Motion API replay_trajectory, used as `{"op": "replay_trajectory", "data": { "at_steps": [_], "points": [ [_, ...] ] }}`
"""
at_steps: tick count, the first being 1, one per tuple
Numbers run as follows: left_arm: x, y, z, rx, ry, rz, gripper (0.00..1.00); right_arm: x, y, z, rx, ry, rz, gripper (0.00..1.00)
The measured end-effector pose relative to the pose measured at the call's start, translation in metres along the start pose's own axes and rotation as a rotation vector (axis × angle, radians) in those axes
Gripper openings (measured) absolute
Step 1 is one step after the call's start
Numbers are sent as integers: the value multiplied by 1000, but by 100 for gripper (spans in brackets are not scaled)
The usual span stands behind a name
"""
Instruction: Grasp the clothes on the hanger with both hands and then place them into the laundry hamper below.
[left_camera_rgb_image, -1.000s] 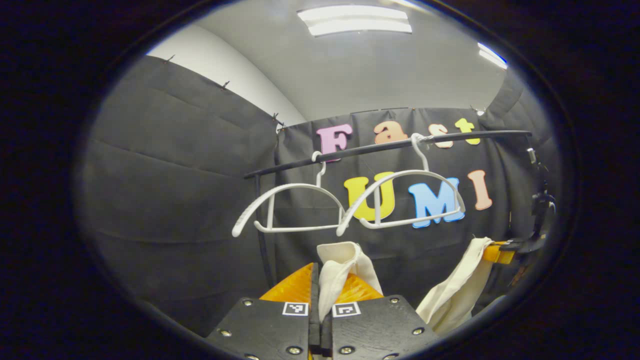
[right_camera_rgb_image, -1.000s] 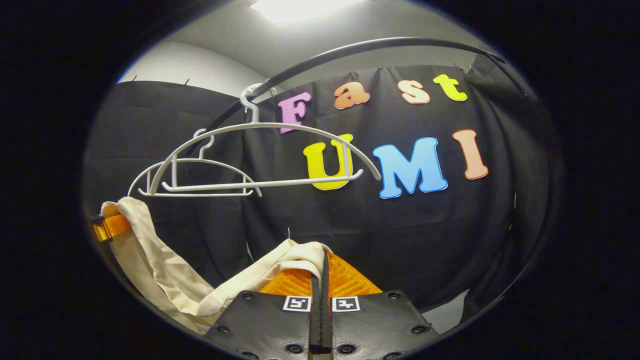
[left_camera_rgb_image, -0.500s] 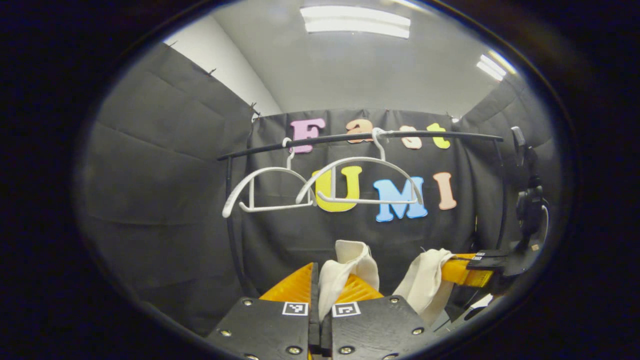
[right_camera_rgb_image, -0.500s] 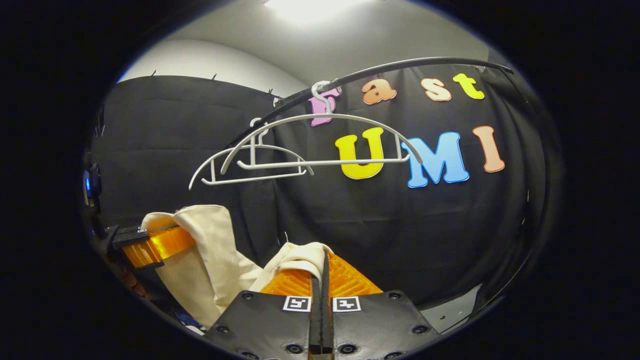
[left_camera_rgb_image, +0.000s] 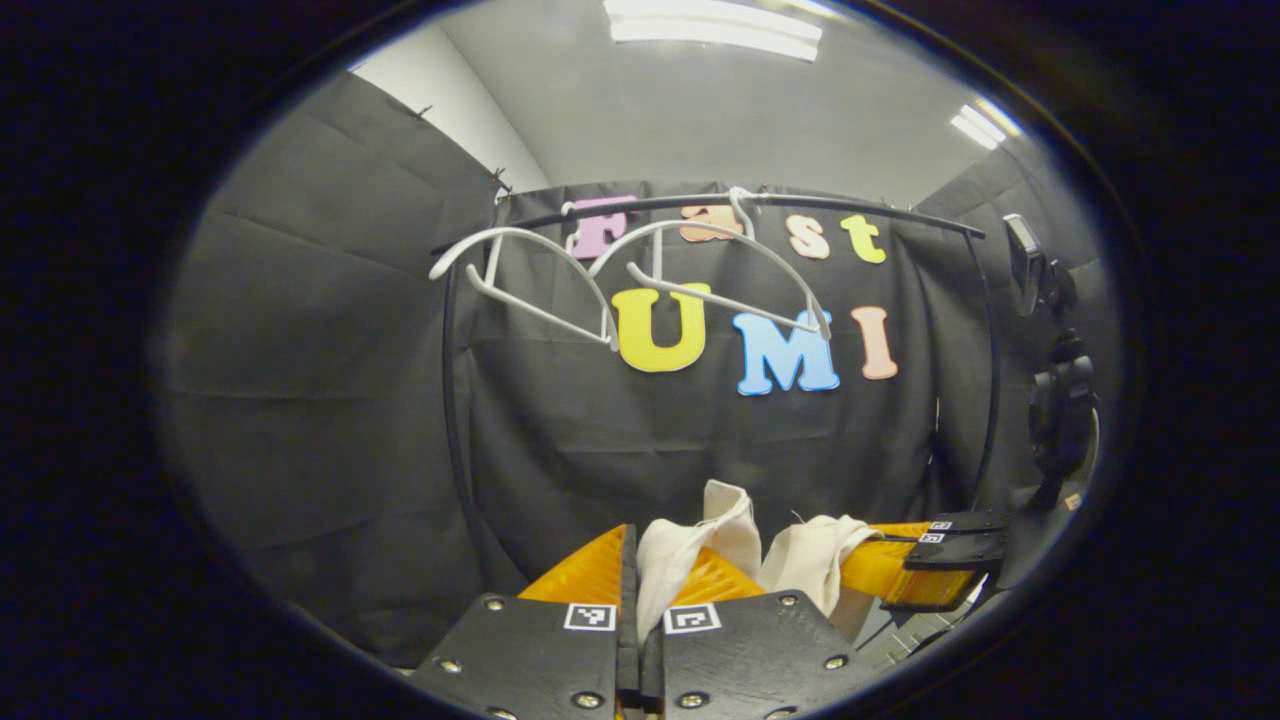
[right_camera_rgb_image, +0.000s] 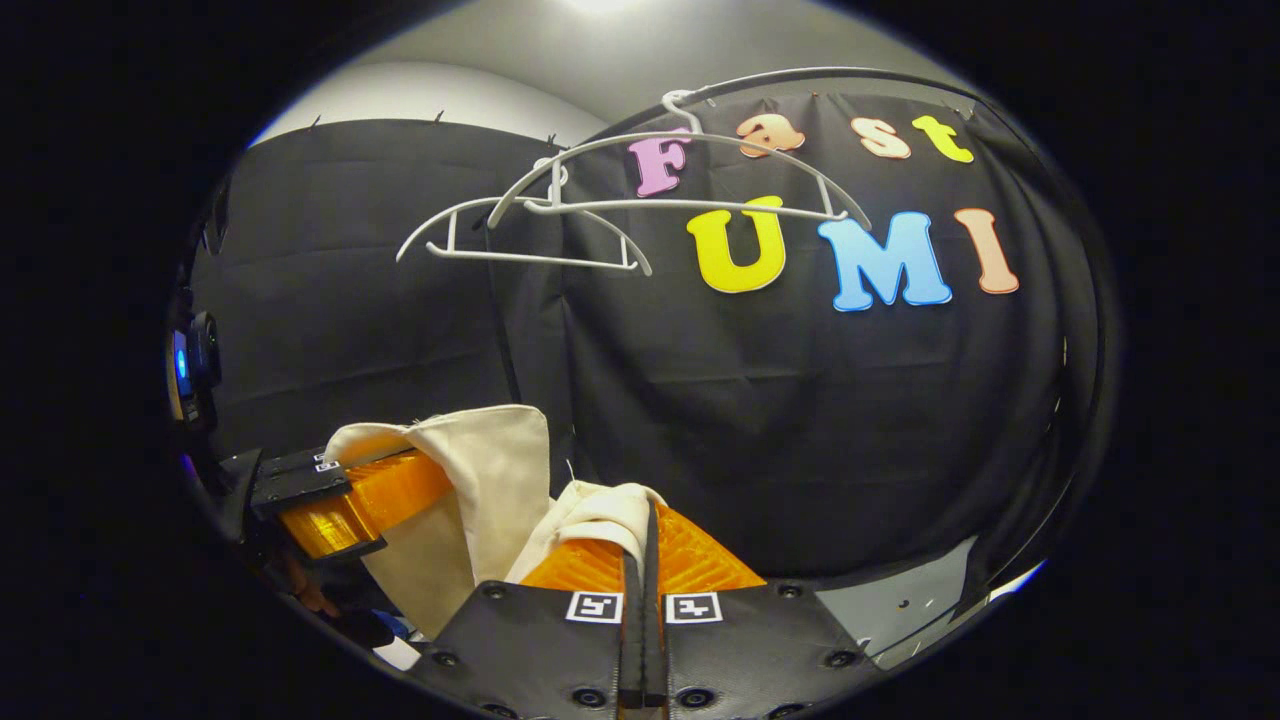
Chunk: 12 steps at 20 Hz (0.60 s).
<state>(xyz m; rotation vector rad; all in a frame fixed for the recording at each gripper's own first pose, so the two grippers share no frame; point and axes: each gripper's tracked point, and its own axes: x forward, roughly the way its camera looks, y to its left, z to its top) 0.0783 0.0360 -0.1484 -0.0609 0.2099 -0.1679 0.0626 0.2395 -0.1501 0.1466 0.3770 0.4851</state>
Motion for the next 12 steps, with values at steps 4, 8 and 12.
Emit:
{"op": "replay_trajectory", "data": {
  "at_steps": [4,8,12],
  "points": [
    [-10,10,-52,-9,64,7,2,2,0,-42,-3,65,-17,1],
    [6,11,-93,-21,127,1,2,11,-11,-80,4,126,-48,2],
    [9,9,-132,-9,194,-11,2,8,-11,-120,6,185,-70,2]
  ]
}}
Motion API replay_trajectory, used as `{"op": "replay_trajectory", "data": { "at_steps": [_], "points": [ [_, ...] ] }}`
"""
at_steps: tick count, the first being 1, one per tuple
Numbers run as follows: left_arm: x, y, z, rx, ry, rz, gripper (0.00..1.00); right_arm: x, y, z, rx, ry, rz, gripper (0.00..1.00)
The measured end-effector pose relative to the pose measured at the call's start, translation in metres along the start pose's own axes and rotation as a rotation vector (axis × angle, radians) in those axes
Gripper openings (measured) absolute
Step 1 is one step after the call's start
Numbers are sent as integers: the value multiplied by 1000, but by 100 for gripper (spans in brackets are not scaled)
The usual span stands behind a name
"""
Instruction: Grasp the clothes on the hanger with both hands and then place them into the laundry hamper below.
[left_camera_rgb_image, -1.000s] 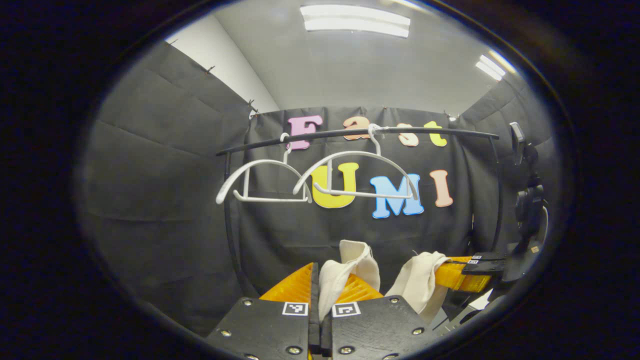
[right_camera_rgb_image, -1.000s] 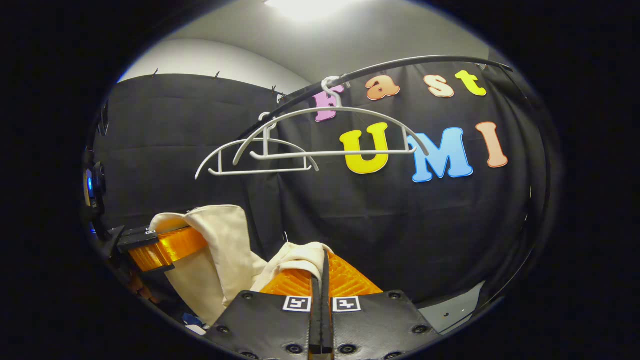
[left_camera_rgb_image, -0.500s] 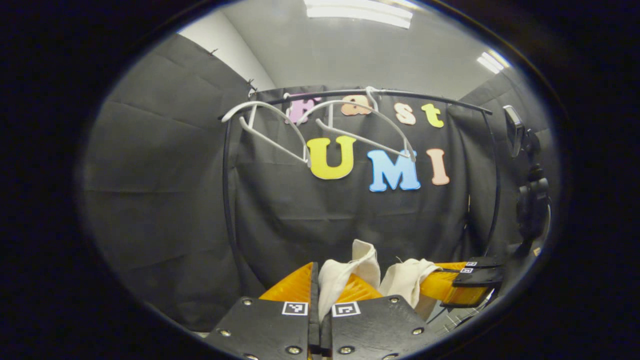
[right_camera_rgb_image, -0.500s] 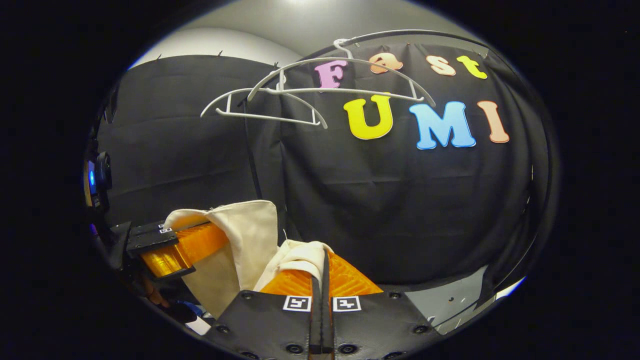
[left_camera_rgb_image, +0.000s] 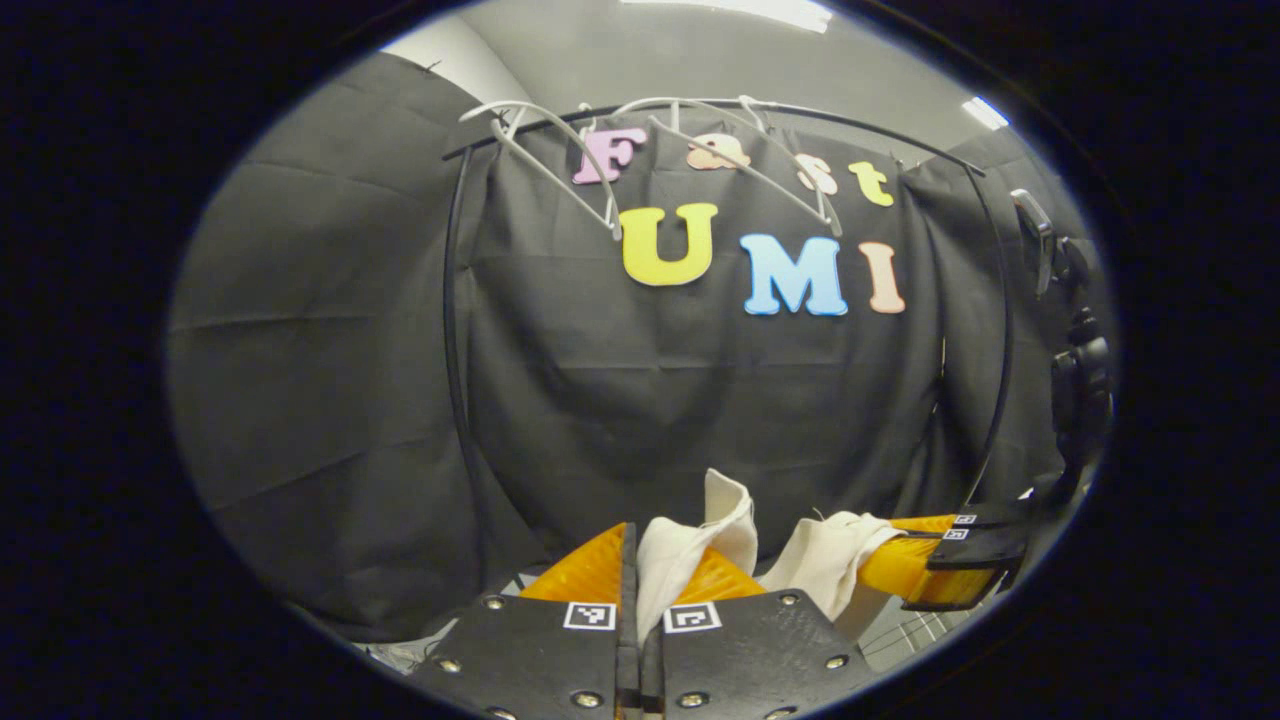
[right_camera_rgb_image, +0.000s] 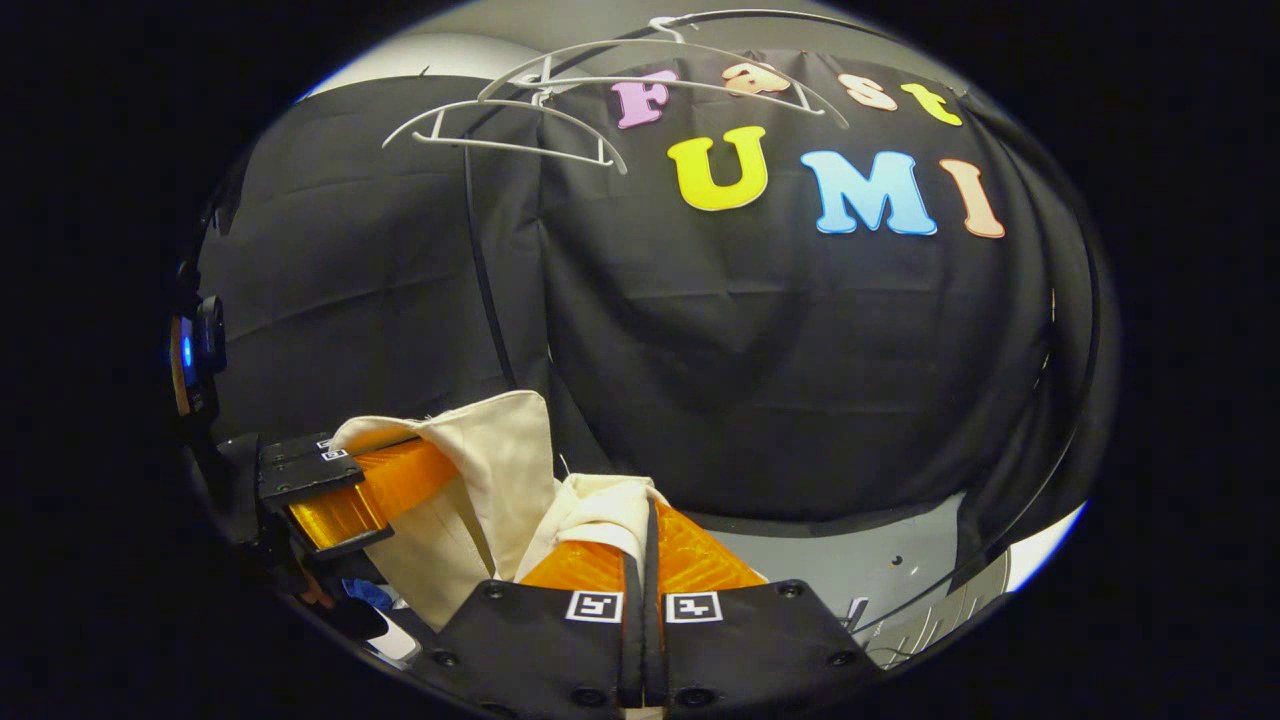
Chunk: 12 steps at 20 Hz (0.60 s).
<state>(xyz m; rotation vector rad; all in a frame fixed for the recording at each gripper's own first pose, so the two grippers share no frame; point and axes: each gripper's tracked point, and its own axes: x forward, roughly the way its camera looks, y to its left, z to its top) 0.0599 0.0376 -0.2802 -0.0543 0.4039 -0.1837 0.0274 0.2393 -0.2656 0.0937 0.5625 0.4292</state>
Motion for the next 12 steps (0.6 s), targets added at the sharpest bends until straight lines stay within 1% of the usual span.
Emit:
{"op": "replay_trajectory", "data": {
  "at_steps": [5,10,12],
  "points": [
    [12,4,-58,18,75,8,3,20,-13,-43,5,85,-31,2],
    [26,4,-119,48,196,24,2,26,-24,-95,-2,198,-59,2],
    [25,4,-140,52,241,28,2,28,-30,-108,-6,232,-69,2]
  ]
}}
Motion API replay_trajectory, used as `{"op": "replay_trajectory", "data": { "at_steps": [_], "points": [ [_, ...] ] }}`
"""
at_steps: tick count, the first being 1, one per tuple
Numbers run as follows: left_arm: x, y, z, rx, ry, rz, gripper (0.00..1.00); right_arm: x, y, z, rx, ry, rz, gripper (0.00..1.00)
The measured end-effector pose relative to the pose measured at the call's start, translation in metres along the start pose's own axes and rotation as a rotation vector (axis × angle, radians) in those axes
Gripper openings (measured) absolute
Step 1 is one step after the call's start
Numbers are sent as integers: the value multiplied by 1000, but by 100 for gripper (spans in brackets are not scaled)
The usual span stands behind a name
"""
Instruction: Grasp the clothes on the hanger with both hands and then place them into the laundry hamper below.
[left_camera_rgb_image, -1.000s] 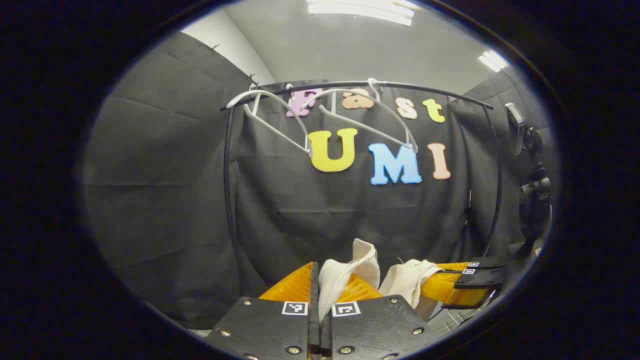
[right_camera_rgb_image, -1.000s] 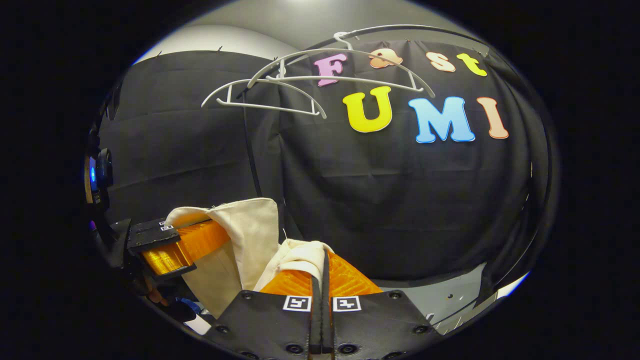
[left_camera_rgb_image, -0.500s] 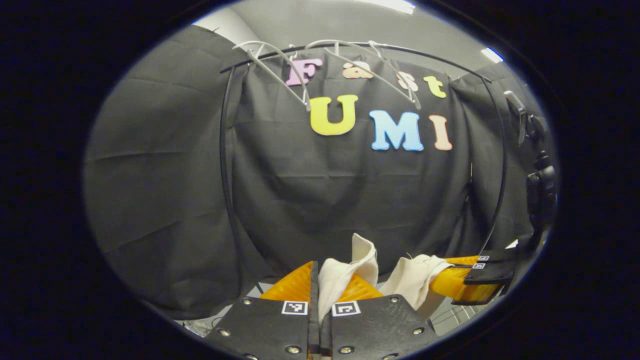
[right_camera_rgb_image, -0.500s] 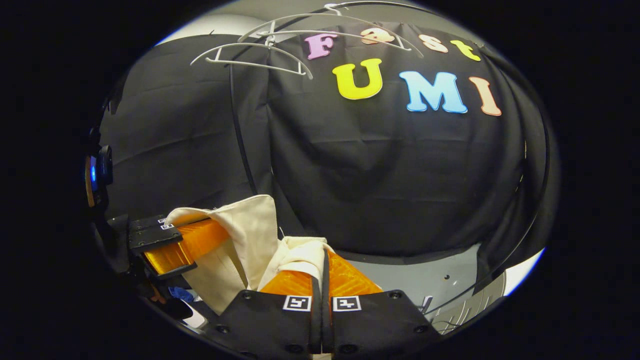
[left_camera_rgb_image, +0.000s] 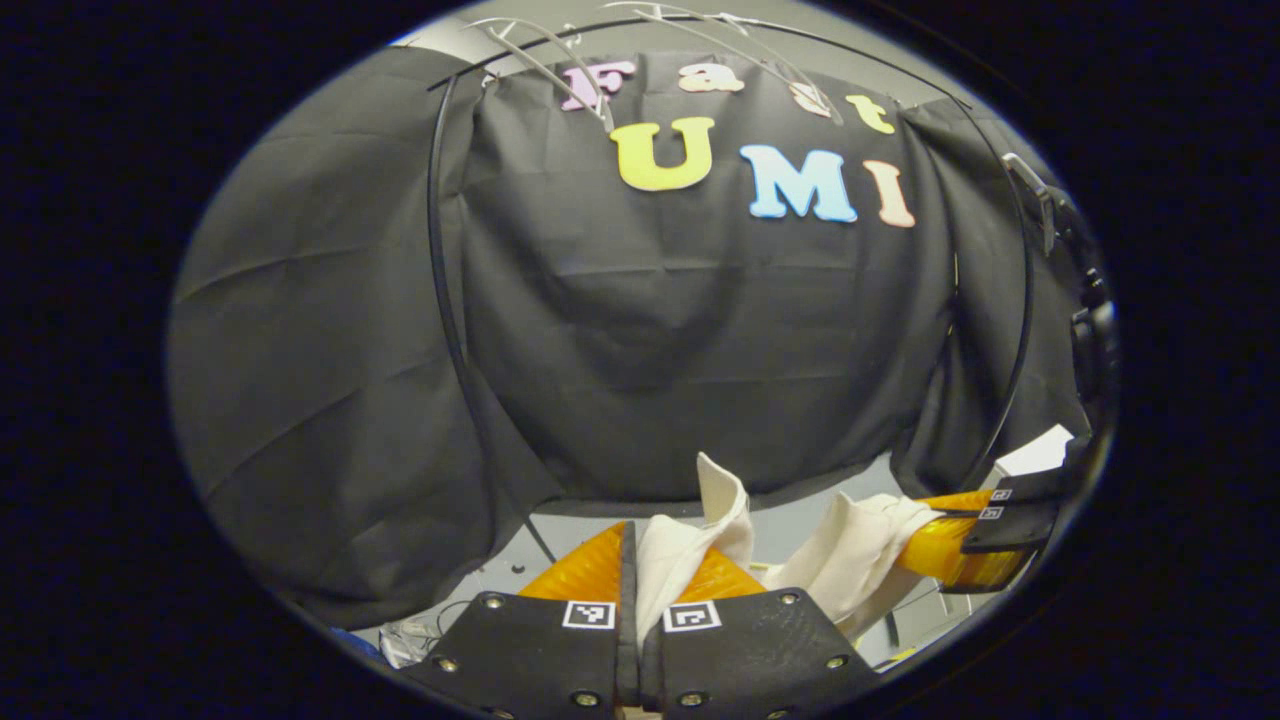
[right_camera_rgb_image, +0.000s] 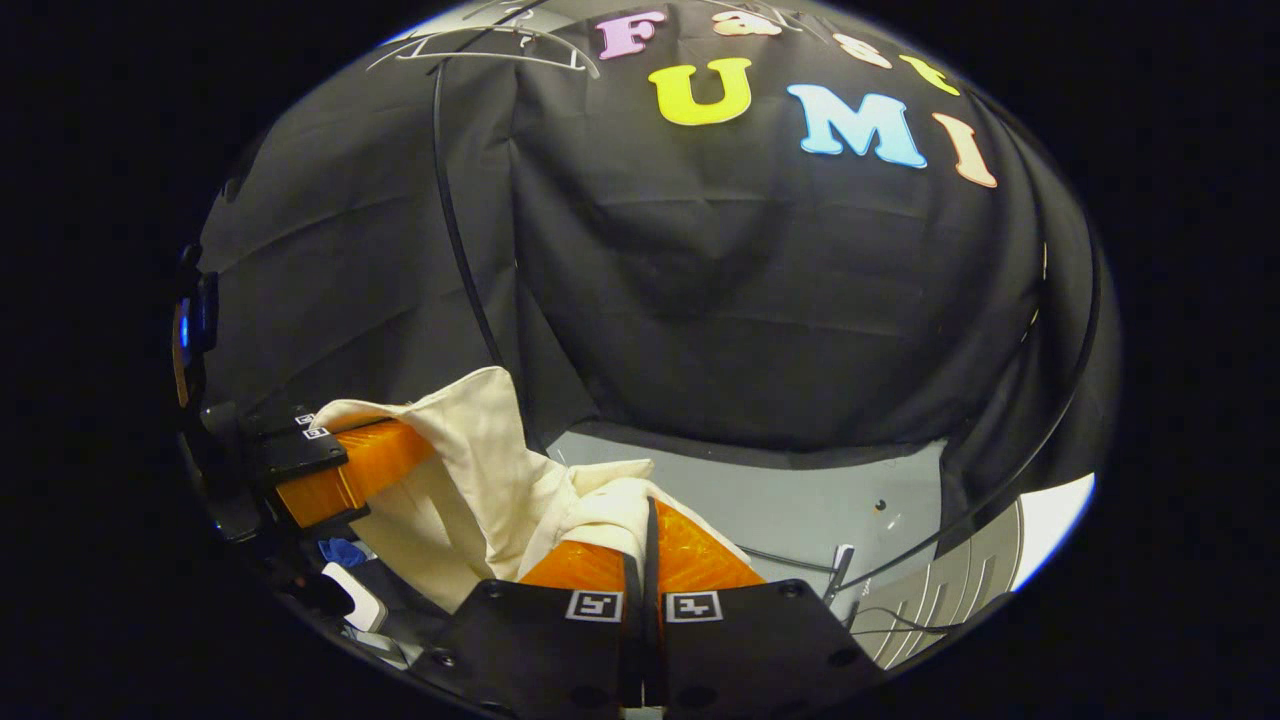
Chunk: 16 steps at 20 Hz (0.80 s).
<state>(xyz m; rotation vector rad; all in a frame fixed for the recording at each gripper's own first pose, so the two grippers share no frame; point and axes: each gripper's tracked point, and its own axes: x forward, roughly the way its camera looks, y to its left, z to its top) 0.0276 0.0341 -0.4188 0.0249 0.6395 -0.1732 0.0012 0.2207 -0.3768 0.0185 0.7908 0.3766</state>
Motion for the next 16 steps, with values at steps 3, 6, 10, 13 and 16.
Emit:
{"op": "replay_trajectory", "data": {
  "at_steps": [3,6,10,13,16],
  "points": [
    [2,11,-39,-5,70,15,3,5,-8,-17,-14,58,-32,2],
    [1,23,-63,11,133,38,3,6,-13,-49,-8,131,-55,8],
    [-14,18,-68,22,176,29,4,2,-14,-53,-12,168,-61,22],
    [-27,12,-67,53,182,0,36,-14,-7,-49,-37,150,-41,54],
    [-45,15,-50,102,133,5,83,-27,-7,-39,-67,133,-46,99]
  ]
}}
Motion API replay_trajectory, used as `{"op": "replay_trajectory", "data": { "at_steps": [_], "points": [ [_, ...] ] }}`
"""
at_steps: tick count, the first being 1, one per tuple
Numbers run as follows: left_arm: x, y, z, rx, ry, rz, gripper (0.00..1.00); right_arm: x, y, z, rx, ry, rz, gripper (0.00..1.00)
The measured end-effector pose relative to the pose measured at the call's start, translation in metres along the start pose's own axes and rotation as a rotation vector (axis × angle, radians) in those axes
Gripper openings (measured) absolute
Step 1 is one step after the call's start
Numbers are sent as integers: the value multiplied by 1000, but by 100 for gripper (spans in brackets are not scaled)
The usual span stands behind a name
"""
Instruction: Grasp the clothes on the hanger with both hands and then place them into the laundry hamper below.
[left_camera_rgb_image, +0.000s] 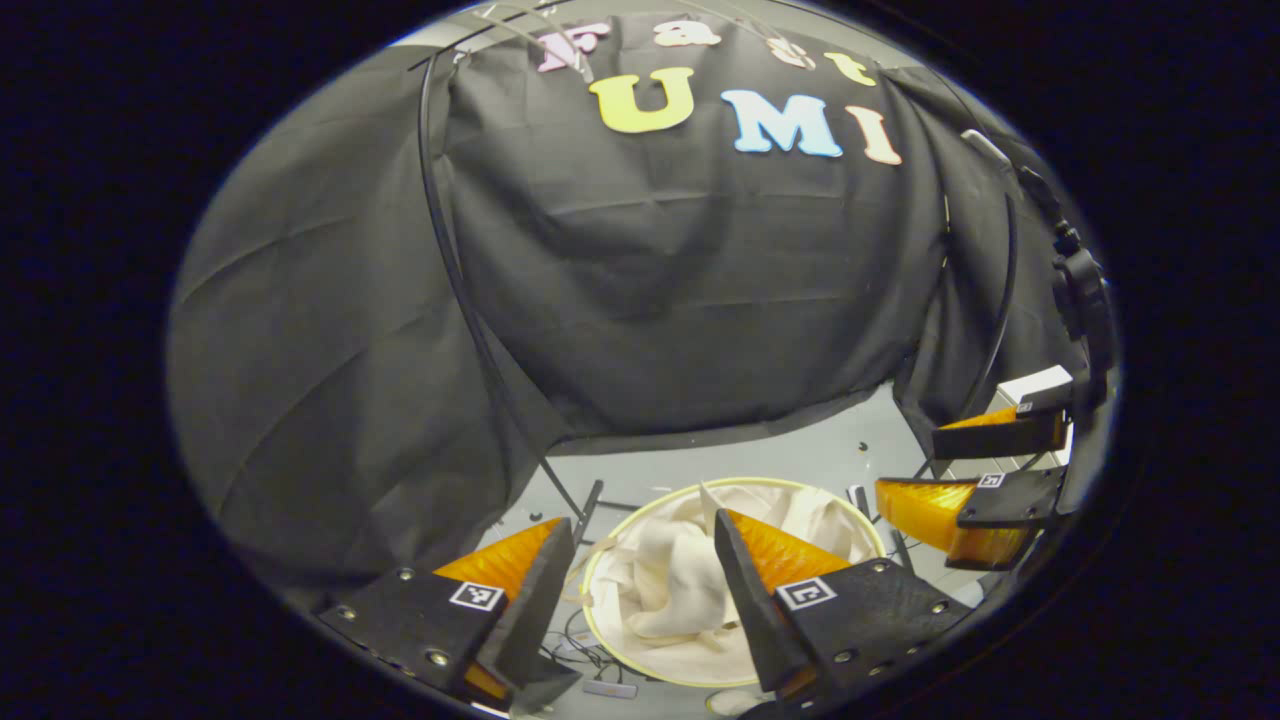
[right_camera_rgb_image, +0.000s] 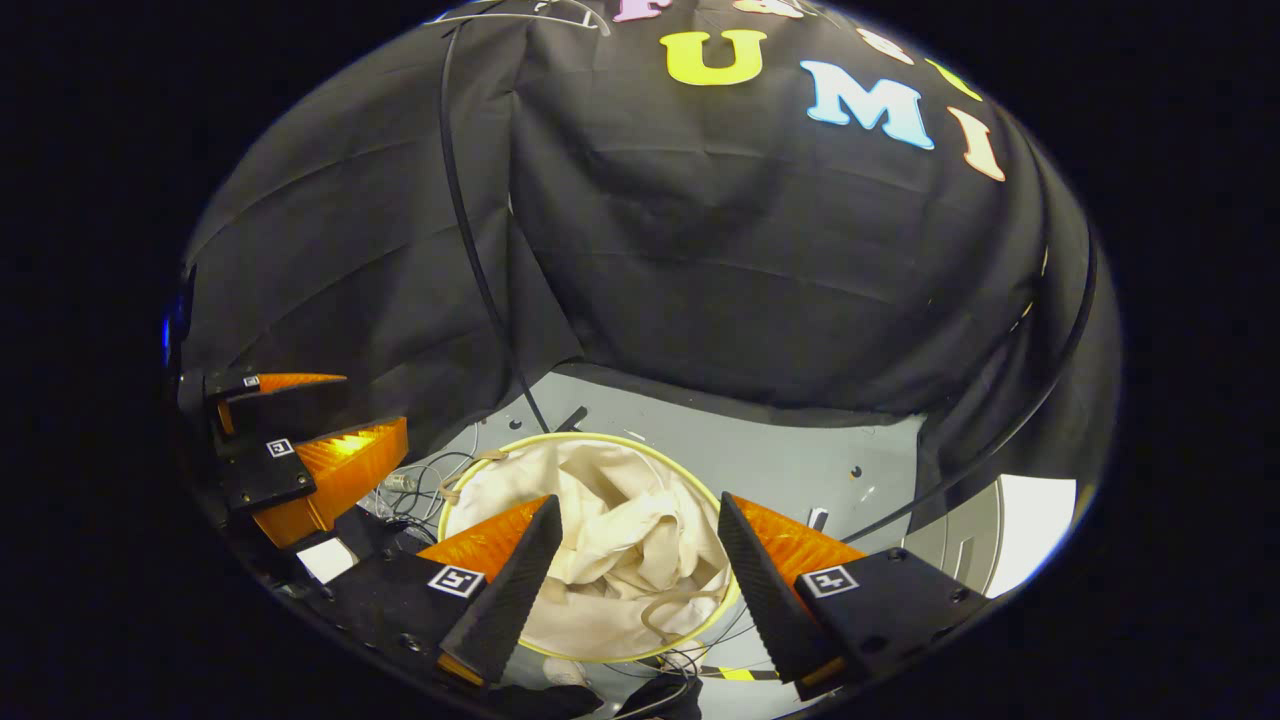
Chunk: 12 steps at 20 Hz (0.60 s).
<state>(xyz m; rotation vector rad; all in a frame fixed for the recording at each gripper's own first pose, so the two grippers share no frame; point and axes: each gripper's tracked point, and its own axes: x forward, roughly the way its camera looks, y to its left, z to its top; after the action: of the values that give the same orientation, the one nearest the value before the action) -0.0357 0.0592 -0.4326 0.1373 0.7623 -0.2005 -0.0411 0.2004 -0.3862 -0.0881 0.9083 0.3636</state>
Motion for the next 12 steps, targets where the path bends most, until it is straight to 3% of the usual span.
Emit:
{"op": "replay_trajectory", "data": {
  "at_steps": [3,12],
  "points": [
    [-32,6,30,9,-54,9,92,-24,-5,21,-8,-53,-21,99],
    [-109,22,134,-4,-247,49,92,-101,-24,107,4,-291,-50,99]
  ]
}}
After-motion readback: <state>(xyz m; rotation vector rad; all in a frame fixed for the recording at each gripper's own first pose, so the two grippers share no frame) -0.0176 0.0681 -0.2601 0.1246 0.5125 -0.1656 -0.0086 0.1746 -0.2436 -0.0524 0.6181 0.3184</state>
